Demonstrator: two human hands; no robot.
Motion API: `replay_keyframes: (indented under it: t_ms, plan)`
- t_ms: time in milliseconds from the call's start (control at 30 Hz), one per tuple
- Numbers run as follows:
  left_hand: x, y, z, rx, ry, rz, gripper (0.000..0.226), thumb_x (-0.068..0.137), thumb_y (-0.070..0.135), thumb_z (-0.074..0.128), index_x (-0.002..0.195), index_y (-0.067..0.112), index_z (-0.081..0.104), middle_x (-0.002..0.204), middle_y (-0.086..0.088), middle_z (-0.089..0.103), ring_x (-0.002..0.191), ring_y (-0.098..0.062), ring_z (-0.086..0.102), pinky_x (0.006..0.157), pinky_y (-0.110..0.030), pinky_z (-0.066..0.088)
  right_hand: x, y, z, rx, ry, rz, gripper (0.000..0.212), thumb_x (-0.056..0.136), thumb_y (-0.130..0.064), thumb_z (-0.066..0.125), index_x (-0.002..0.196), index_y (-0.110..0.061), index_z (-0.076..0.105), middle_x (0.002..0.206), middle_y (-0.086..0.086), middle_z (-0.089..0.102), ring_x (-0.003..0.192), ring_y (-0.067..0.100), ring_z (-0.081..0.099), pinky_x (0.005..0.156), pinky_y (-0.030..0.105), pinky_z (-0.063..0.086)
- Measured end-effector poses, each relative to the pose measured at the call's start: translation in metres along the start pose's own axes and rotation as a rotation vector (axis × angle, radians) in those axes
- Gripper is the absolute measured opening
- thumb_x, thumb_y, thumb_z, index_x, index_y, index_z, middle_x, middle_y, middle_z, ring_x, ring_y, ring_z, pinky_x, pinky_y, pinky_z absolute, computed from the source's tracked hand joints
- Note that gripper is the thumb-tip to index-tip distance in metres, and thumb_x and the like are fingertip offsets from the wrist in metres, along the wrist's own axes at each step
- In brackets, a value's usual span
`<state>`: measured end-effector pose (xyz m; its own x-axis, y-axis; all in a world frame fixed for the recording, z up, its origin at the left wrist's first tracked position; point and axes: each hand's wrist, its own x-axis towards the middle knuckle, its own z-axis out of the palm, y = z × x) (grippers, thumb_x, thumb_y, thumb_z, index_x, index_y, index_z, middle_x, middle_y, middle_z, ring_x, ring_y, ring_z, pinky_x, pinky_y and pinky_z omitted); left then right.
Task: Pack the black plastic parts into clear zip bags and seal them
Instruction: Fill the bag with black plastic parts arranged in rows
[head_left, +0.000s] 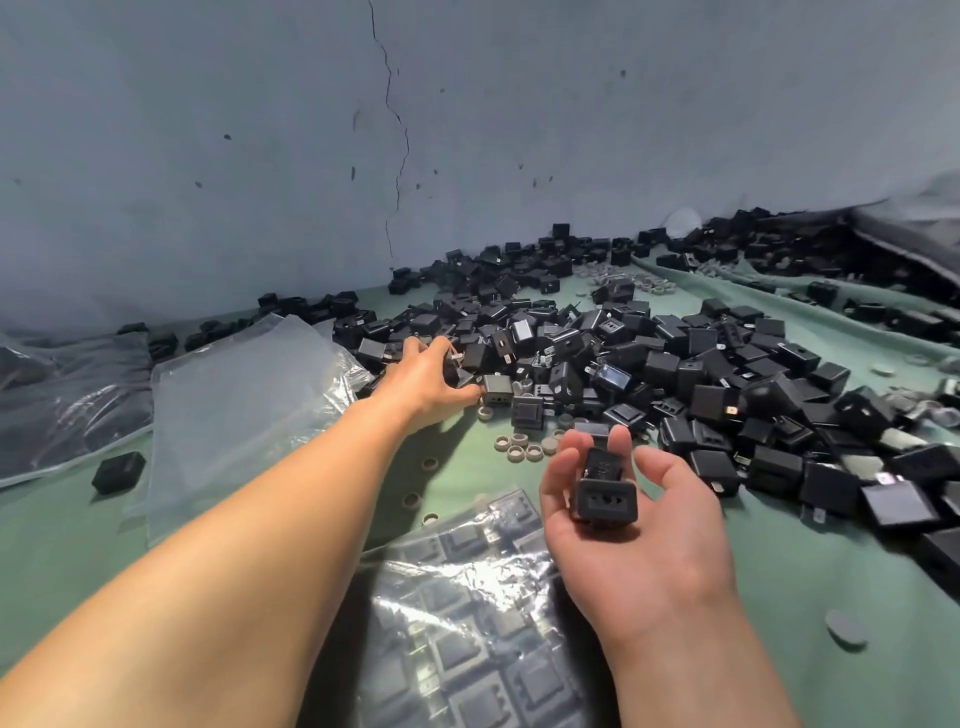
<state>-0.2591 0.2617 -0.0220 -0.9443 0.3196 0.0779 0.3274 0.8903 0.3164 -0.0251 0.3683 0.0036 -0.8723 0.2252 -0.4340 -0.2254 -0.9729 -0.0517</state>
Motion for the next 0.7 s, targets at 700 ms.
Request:
replay_keyframes:
  t_ms: [700]
  plan:
    - [-0.136,0.062,-0.078,-0.958,0.109,0.142,0.037,0.078,0.050,0.075,0.098,0.025,0.056,0.080,0.008,0.064,0.064,-0.004,0.060,0.058,-0.023,0.050,-0.016,0.025,0.002,-0.081,-0.121,-0.024,0.017,0.095,-0.019,0.047,0.106,-0.013,0.057,0.111,0.015,0.060,0.089,0.025,0.063,0.090,0.039,0.056]
